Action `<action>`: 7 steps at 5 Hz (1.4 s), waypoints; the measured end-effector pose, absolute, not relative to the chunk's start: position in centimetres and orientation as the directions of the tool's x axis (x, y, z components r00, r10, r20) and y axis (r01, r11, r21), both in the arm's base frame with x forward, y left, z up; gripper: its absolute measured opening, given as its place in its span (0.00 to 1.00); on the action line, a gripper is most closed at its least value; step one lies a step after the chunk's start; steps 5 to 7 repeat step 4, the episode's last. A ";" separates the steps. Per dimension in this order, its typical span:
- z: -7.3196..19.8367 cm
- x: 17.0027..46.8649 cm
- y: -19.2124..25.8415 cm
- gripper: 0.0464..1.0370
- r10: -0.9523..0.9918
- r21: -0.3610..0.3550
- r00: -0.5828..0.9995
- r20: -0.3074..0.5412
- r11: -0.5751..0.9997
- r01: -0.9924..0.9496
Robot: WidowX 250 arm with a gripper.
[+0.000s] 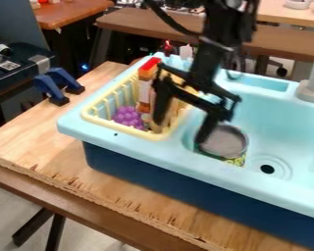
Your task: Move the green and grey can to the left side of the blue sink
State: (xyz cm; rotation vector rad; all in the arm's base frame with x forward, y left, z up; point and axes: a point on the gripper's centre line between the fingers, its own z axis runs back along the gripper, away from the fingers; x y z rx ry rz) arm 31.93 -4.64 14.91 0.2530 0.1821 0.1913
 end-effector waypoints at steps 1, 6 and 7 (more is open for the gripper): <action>15.1 31.7 -3.1 0.96 0.263 0.288 0.953 -0.148 0.934 -0.212; 22.0 30.1 -8.2 0.96 0.084 -0.028 0.975 0.205 0.996 -0.080; 22.0 30.1 -8.2 0.96 0.084 -0.028 0.975 0.205 0.996 -0.080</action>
